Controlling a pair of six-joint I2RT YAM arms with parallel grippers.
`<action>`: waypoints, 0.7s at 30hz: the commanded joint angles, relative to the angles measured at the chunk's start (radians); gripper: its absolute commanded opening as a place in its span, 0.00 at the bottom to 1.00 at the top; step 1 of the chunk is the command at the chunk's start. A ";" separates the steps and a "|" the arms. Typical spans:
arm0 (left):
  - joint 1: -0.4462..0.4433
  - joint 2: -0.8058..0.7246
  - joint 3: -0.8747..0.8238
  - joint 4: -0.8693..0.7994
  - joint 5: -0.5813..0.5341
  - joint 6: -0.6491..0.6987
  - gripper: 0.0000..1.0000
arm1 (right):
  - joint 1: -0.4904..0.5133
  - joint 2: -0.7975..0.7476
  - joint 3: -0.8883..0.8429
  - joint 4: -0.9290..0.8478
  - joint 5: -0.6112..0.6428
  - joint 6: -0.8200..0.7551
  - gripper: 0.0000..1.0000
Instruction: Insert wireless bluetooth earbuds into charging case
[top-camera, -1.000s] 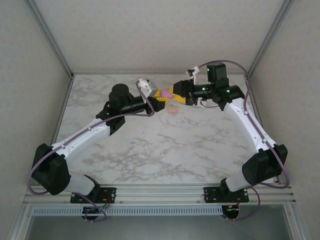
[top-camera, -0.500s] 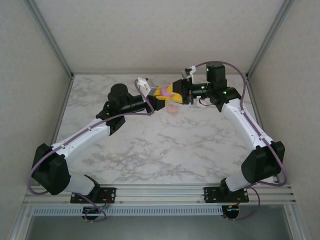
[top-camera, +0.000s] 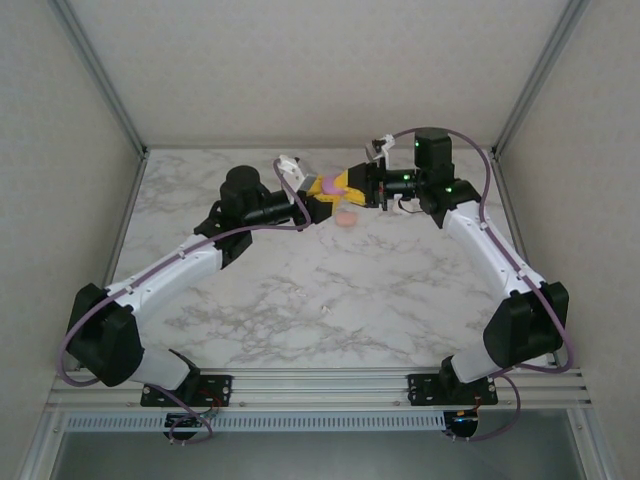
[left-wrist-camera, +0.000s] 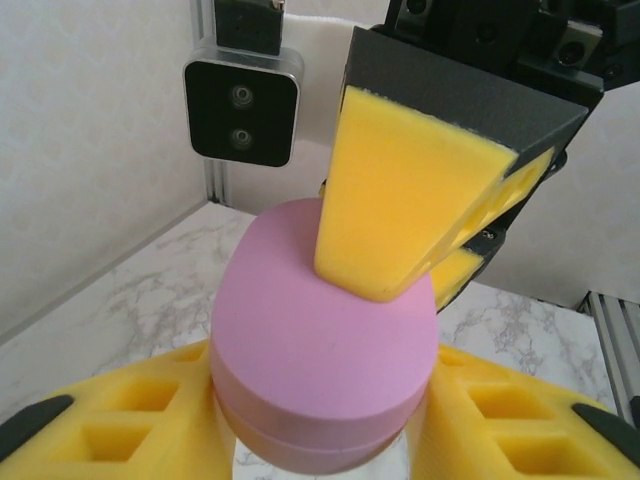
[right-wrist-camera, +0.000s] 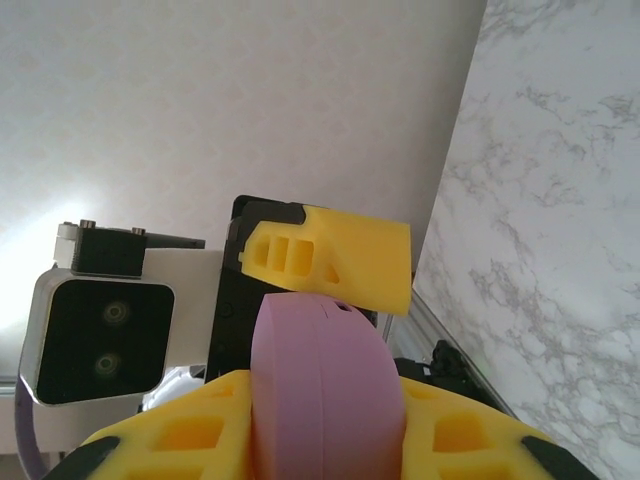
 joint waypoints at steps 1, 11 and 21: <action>-0.009 0.004 0.045 -0.036 0.003 0.025 0.50 | -0.017 -0.042 -0.021 0.045 0.072 0.008 0.13; -0.006 -0.018 0.022 -0.110 -0.051 0.060 0.62 | -0.103 -0.122 -0.137 0.065 0.251 0.001 0.12; 0.015 -0.139 -0.105 0.007 -0.351 -0.040 0.68 | -0.145 0.039 -0.285 -0.040 0.462 -0.161 0.14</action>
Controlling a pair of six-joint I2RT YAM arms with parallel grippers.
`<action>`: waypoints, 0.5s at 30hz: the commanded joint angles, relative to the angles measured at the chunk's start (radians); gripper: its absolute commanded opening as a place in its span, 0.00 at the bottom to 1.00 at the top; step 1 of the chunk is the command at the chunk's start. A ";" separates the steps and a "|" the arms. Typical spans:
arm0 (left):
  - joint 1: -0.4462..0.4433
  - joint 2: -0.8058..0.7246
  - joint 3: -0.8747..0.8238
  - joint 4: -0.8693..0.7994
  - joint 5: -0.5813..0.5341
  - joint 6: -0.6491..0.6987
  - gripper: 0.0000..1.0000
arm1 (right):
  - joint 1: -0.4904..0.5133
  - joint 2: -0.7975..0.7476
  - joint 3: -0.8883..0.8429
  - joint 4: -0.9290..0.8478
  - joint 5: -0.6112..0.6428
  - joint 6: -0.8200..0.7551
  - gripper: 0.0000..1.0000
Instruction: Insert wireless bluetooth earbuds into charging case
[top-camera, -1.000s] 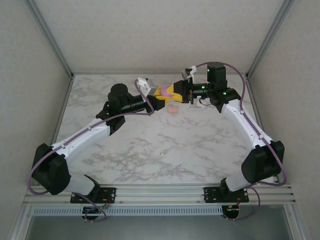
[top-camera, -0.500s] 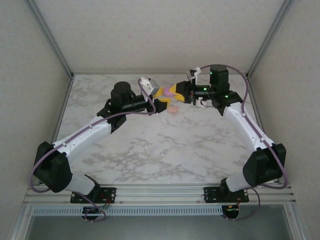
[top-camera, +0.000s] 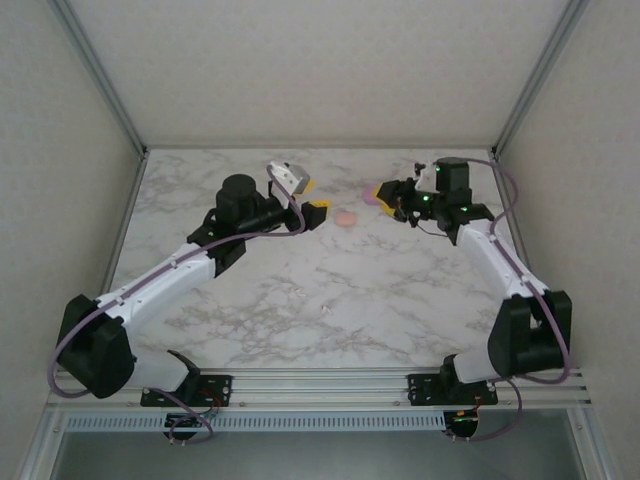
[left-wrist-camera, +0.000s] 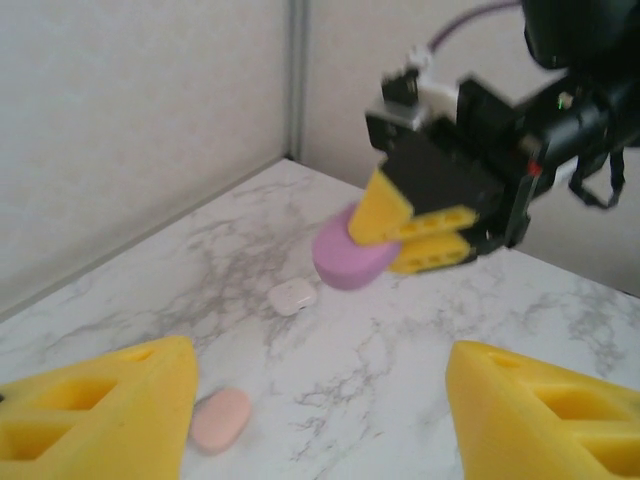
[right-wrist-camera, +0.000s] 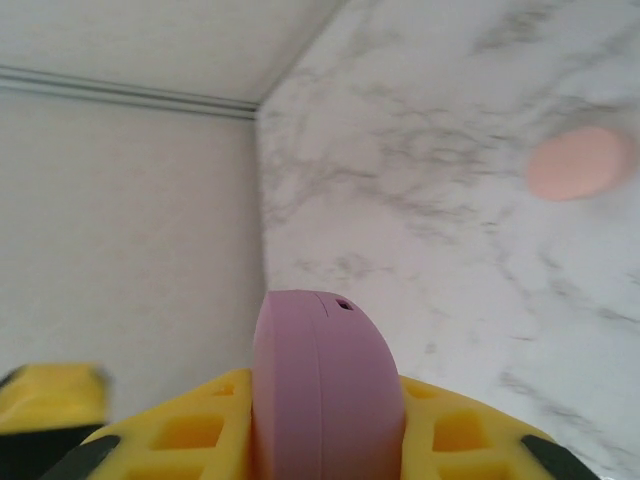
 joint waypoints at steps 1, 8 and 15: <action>0.016 -0.067 -0.037 0.094 -0.161 -0.065 0.69 | 0.017 0.115 -0.016 -0.031 0.044 -0.091 0.15; 0.056 -0.100 -0.016 0.035 -0.242 -0.193 0.80 | 0.082 0.352 0.057 -0.002 0.034 -0.145 0.16; 0.073 -0.148 -0.021 -0.018 -0.366 -0.208 1.00 | 0.160 0.502 0.150 0.029 0.040 -0.128 0.17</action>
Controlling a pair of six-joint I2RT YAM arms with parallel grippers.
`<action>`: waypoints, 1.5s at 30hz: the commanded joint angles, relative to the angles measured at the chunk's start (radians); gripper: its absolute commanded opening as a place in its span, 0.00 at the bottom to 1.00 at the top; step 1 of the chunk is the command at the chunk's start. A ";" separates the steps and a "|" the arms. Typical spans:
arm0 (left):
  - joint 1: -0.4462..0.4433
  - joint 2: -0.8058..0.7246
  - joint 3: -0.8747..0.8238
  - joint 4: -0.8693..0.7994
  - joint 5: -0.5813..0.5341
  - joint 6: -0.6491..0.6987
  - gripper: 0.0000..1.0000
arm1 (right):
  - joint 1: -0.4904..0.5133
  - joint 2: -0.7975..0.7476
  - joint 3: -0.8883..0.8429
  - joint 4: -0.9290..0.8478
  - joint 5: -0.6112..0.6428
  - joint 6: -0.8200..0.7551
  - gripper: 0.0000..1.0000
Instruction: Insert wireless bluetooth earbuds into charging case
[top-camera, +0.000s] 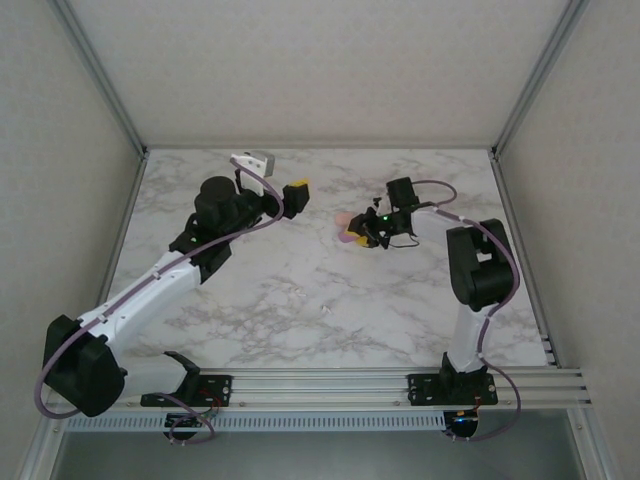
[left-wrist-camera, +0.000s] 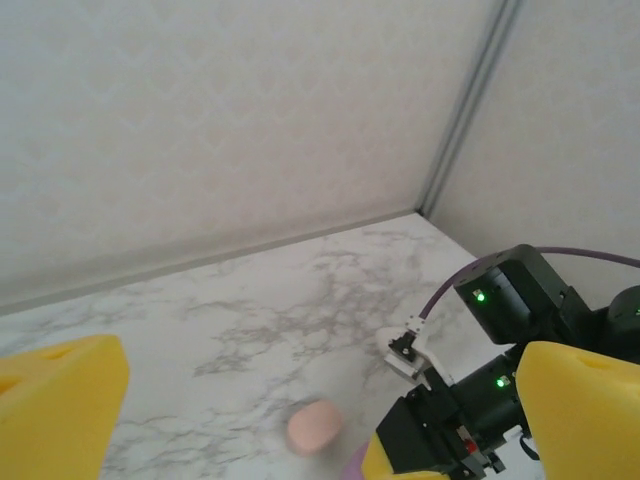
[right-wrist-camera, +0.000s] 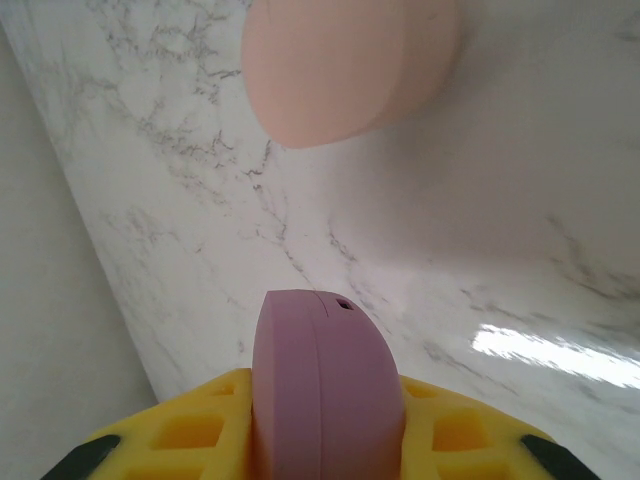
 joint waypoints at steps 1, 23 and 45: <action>0.016 -0.053 0.013 -0.021 -0.086 -0.033 1.00 | 0.035 0.037 0.067 0.030 0.018 -0.007 0.17; 0.039 -0.067 0.040 -0.127 -0.130 -0.099 1.00 | 0.104 0.089 0.120 -0.116 0.229 -0.058 0.48; 0.042 -0.055 0.085 -0.185 -0.043 -0.105 1.00 | -0.261 0.152 0.483 -0.480 0.469 -0.359 0.58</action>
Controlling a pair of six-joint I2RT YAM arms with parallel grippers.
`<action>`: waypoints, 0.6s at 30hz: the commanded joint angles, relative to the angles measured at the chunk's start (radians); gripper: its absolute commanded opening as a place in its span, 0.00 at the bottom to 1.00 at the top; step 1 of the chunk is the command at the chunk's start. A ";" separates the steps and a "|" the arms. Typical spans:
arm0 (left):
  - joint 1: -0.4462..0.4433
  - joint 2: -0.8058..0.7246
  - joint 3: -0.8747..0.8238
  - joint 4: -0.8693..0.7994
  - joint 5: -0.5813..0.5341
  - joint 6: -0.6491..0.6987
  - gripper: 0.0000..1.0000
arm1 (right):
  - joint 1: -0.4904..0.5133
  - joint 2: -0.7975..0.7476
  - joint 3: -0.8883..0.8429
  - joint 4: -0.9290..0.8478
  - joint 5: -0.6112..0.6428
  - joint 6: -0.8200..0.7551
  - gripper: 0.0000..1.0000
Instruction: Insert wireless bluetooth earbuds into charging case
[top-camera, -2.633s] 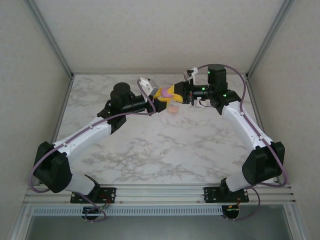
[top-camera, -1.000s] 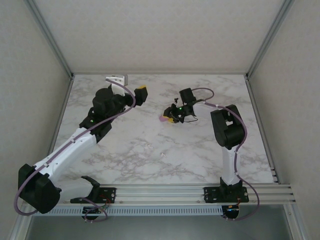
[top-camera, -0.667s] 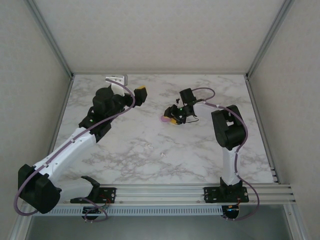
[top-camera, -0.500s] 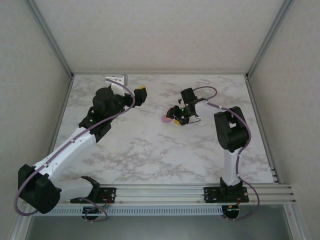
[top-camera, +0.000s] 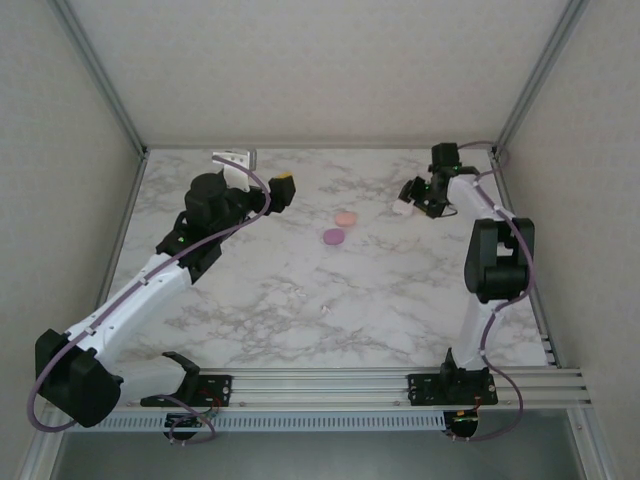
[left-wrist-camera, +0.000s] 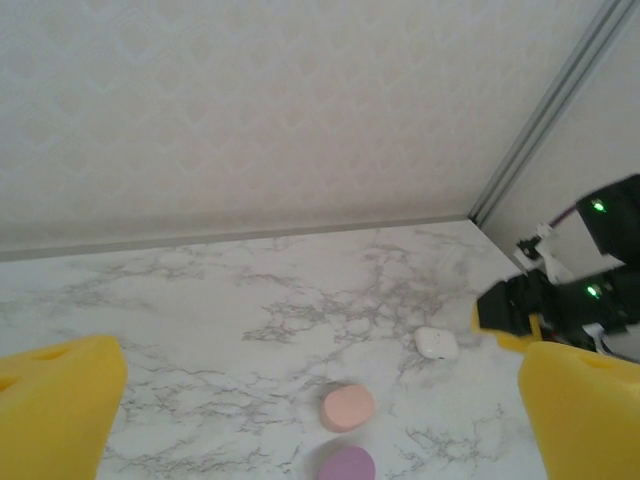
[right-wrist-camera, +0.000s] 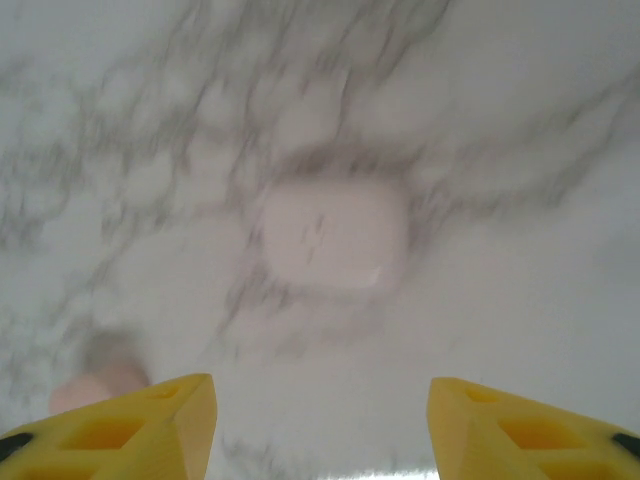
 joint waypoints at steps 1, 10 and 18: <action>0.011 -0.007 0.045 -0.031 0.049 -0.018 1.00 | 0.000 0.127 0.152 -0.104 -0.023 -0.100 0.58; 0.011 -0.017 0.068 -0.090 0.064 -0.014 1.00 | -0.004 0.413 0.548 -0.250 -0.085 -0.185 0.56; 0.011 -0.010 0.072 -0.086 0.064 -0.021 1.00 | -0.002 0.483 0.599 -0.283 -0.146 -0.210 0.55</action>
